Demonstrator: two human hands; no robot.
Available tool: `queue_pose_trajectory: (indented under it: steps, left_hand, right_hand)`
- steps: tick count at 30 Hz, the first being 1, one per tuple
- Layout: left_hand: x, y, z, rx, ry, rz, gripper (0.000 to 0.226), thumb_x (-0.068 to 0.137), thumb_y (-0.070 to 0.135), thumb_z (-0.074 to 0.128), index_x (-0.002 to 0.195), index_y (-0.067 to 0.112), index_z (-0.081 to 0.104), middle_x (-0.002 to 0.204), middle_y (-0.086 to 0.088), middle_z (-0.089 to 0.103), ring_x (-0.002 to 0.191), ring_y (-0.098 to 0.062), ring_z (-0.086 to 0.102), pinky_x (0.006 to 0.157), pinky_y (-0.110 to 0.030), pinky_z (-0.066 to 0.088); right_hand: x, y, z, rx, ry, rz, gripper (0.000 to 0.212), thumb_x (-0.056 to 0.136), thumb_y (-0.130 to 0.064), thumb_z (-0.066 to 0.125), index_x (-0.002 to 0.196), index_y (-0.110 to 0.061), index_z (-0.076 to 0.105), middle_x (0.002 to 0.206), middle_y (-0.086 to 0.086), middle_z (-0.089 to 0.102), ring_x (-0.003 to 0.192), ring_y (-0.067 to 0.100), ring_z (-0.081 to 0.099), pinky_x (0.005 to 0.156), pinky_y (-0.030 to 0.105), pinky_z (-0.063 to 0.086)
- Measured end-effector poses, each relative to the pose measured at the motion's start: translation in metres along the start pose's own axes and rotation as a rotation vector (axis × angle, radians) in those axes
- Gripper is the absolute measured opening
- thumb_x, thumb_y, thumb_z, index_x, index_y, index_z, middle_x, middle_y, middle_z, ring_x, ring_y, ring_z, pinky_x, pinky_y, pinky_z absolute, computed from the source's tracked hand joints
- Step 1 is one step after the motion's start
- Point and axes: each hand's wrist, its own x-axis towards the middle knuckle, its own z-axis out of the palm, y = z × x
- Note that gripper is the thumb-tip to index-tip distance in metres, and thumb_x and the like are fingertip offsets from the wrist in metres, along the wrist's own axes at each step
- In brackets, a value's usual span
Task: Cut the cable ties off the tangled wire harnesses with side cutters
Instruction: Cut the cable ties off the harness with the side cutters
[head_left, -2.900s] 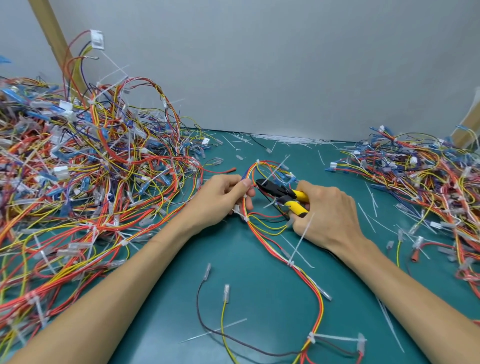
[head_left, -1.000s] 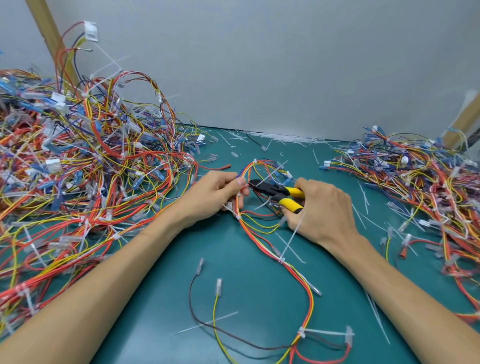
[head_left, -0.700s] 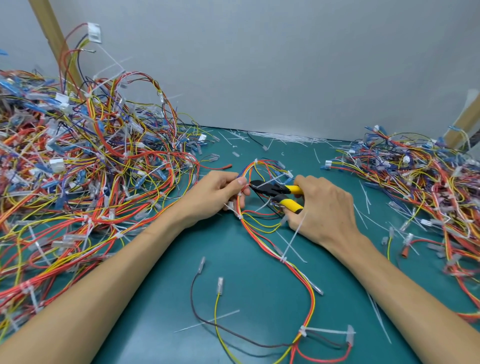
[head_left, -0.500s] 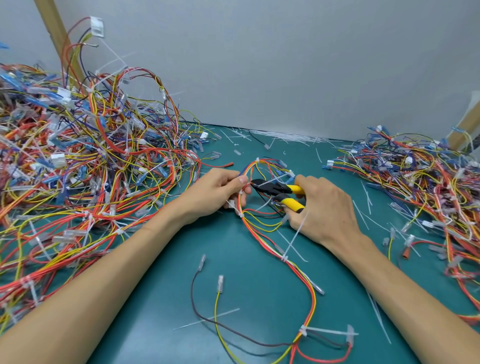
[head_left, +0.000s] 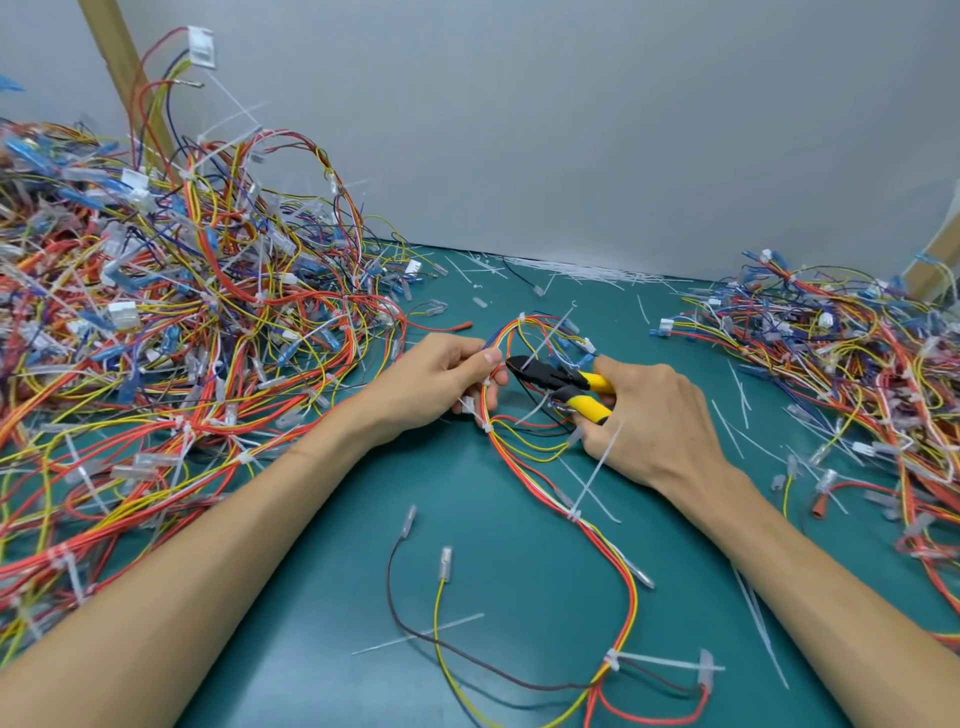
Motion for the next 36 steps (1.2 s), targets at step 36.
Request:
queue_pose_trajectory:
  steps: [36]
  left_hand:
    - [-0.001,0.002,0.016,0.255,0.373,0.032,0.011,0.095,0.013,0.056,0.087,0.007,0.062,0.070,0.001,0.070,0.063,-0.009,0.067,0.064,-0.019,0.050]
  right_hand:
    - [0.007,0.012,0.002,0.489,0.250,0.279,0.027,0.064,-0.025,0.053,0.056,-0.014,0.030,0.044,-0.003,0.030,0.048,0.014,0.027,0.043,0.025,0.022]
